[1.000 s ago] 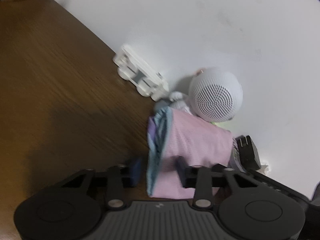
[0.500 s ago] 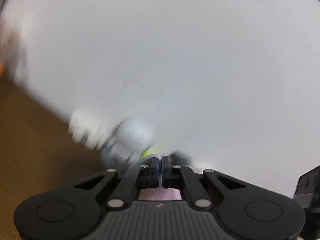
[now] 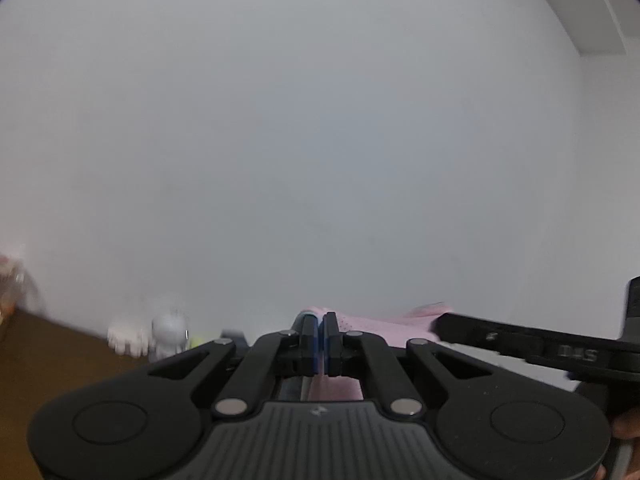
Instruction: Fold clothes
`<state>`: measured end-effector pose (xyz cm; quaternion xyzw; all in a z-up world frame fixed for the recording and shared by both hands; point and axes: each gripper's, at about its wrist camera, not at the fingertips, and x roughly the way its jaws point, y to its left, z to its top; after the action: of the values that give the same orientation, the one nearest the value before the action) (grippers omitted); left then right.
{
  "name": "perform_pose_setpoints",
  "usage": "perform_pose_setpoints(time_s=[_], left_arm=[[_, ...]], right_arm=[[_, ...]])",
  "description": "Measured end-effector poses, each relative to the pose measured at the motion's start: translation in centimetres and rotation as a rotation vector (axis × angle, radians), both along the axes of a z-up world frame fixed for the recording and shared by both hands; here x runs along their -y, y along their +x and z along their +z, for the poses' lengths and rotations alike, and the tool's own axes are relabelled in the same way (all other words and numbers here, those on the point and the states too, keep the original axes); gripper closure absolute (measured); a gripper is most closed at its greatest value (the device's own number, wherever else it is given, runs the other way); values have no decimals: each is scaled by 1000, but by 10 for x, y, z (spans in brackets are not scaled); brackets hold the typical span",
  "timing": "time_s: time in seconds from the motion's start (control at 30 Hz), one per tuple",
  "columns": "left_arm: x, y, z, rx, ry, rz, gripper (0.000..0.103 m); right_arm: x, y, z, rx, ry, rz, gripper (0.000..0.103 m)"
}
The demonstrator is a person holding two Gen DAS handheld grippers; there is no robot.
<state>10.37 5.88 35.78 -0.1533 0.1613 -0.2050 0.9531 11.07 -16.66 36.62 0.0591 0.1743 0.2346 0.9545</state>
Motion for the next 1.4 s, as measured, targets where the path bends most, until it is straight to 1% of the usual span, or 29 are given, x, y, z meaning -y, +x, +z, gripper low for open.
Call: perform_pose_setpoints(time_s=[0.07,0.13,0.2,0.23,0.27,0.3,0.33,0.4,0.43,0.47,0.53,0.57,0.63,0.7,0.73,0.8,0.83,0.87,0.9,0.93,0.97,1.03,1.07,1.13,1.17,1.23,1.33,1.37,1.4], left_arm=[[12,-10,-18,-52,31,0,102],[21,-12,-48,-114,58,8,102],[30,-7,-100,-180,88,40,99],[32,-6,-129,-208,105,51,89],[30,-9,-166,-256,130,58,74],[25,-19,-199,-312,144,55,68],[22,-35,-225,-376,150,29,63],[-2,-73,-276,-485,93,-45,58],[-7,-91,-293,-492,87,-56,55],[-12,-108,-309,-495,83,-64,51],[-15,-126,-323,-455,66,-34,39],[-10,-129,-322,-451,58,4,38],[3,-119,-317,-445,77,-6,39],[18,-115,-314,-421,105,-17,40],[20,-112,-318,-434,114,1,40],[23,-109,-322,-457,131,29,46],[24,-109,-322,-463,138,35,58],[26,-108,-323,-479,147,30,67],[28,-106,-326,-495,157,23,91],[29,-104,-329,-510,156,11,99],[30,-102,-331,-511,154,-5,100],[28,-97,-327,-508,127,-9,101],[27,-93,-323,-507,106,-10,101],[25,-93,-289,-414,93,-4,101],[25,-95,-261,-332,94,-2,101],[22,-106,-203,-187,72,-12,101],[12,-128,-108,33,29,-18,101],[9,-140,-69,120,27,-20,101],[7,-151,-42,182,28,-27,101]], right_arm=[[-1,-31,-7,0,-39,-13,101],[-4,-42,-31,-44,-86,-38,100],[-10,-35,-81,-156,-151,-68,100],[-11,-30,-112,-213,-187,-80,100],[-12,-25,-144,-270,-225,-92,99],[-7,-35,-163,-289,-225,-88,98],[-2,-46,-180,-303,-219,-82,94],[9,-70,-214,-331,-207,-71,81],[15,-81,-231,-344,-201,-65,57],[20,-93,-248,-358,-195,-59,41],[31,-116,-282,-385,-183,-47,40],[37,-128,-299,-399,-177,-41,40],[48,-151,-333,-426,-165,-29,40],[43,-151,-342,-422,-159,-40,41],[40,-149,-345,-408,-162,-47,42],[36,-143,-347,-367,-168,-66,45],[33,-140,-352,-358,-183,-65,48],[31,-136,-357,-351,-200,-62,58],[28,-135,-360,-338,-218,-67,66],[25,-133,-363,-325,-237,-73,78],[23,-128,-364,-320,-252,-82,97],[26,-124,-361,-338,-225,-83,102],[28,-124,-349,-317,-198,-80,102],[33,-125,-322,-265,-140,-74,102],[35,-126,-309,-239,-112,-70,102],[35,-136,-257,-106,-91,-81,102],[34,-162,-165,89,-75,-73,102],[33,-172,-133,149,-73,-63,102],[33,-183,-106,208,-73,-62,102]])
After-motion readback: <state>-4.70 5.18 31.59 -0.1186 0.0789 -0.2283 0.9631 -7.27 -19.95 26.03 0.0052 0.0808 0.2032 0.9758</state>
